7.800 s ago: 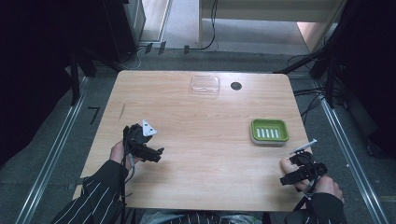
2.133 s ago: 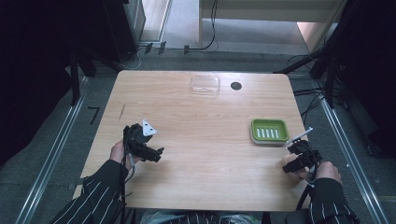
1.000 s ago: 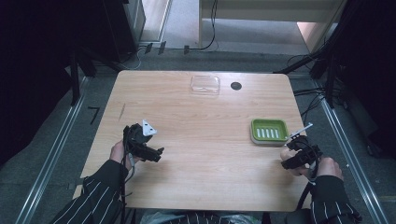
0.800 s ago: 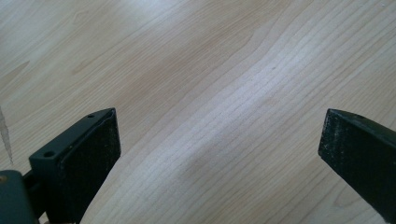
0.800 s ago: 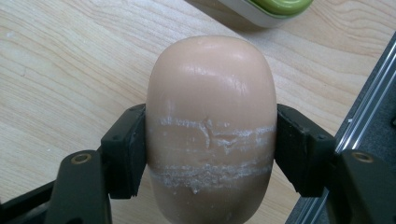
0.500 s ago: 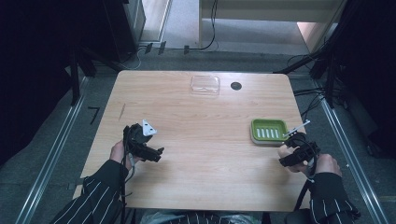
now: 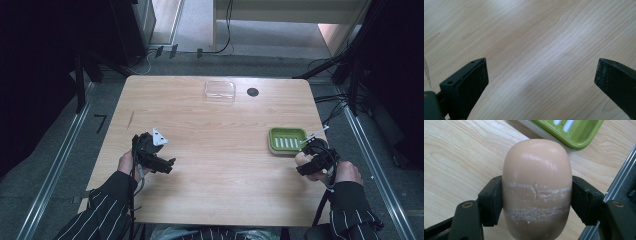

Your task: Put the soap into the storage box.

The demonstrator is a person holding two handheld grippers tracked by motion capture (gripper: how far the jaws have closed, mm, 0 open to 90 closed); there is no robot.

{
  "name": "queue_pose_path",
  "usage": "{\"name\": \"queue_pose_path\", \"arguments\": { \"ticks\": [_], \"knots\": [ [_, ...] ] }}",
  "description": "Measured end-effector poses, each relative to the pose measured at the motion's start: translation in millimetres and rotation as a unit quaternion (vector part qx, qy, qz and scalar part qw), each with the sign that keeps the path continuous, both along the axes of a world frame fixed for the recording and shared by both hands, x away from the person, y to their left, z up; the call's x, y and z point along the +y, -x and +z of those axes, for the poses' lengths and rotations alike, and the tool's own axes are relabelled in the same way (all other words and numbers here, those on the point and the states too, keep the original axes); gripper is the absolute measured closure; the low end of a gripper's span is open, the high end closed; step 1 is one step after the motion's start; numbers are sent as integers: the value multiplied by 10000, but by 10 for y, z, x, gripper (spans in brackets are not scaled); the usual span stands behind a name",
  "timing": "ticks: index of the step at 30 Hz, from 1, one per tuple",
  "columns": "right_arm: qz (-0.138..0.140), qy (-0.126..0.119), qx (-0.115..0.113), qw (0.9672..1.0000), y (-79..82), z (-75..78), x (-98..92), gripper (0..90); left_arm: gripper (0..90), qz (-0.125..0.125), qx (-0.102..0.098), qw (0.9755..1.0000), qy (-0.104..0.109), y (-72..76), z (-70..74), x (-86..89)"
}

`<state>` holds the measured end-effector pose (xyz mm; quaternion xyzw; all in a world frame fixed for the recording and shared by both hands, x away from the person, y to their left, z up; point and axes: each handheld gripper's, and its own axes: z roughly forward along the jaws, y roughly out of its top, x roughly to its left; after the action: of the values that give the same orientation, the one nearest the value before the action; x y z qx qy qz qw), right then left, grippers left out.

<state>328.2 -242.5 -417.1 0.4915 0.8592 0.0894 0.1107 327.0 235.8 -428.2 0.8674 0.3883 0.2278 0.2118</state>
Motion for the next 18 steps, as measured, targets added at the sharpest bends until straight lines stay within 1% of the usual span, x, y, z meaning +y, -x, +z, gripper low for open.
{"name": "queue_pose_path", "arguments": {
  "ticks": [5,11,15,18],
  "knots": [
    [73,16,4,10000,-27,2,6,336,0,-5,5,10000,-1,0,-1,0],
    [70,11,-18,10000,-45,13,4,336,0,-1,5,10000,-4,0,0,1],
    [34,-17,-82,10000,-57,33,6,336,0,-7,5,10000,0,0,-1,-1],
    [65,-5,-89,9999,-74,41,9,336,0,-5,5,10000,-2,-1,-2,-1]
  ]
}}
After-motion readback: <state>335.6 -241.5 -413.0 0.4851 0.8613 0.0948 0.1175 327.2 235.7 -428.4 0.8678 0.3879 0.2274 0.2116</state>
